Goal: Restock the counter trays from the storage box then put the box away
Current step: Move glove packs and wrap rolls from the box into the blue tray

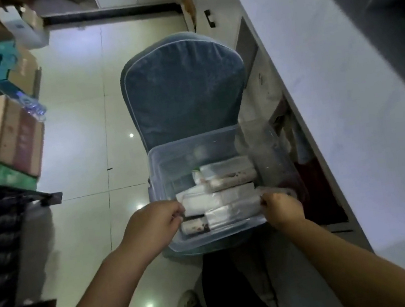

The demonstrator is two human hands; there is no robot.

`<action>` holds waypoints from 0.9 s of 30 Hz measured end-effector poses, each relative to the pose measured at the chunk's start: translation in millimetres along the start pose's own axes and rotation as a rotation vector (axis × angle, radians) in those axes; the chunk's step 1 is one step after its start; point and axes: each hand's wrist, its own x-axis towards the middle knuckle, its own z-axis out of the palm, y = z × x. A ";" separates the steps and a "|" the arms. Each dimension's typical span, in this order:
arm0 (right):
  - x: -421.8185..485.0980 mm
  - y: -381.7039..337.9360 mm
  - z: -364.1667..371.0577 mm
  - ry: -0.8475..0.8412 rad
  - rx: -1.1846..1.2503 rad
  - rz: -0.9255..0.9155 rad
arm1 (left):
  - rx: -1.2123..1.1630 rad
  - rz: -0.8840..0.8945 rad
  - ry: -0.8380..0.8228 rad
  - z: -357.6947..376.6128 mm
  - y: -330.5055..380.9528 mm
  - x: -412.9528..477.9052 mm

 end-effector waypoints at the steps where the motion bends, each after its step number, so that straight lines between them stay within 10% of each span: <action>1: 17.0 1.4 6.0 -0.032 0.047 0.033 | 0.024 -0.008 -0.010 1.3 0.6 8.6; 5: 70.3 16.9 18.0 -0.042 0.196 0.146 | 0.036 -0.078 -0.022 10.2 3.1 46.3; 14: 124.9 55.5 27.5 -0.232 -0.431 -0.069 | 0.005 -0.128 -0.133 43.1 14.7 115.9; 27: 100.4 -27.5 -20.3 0.133 -0.319 -0.505 | -0.004 -0.041 -0.149 43.0 28.6 135.3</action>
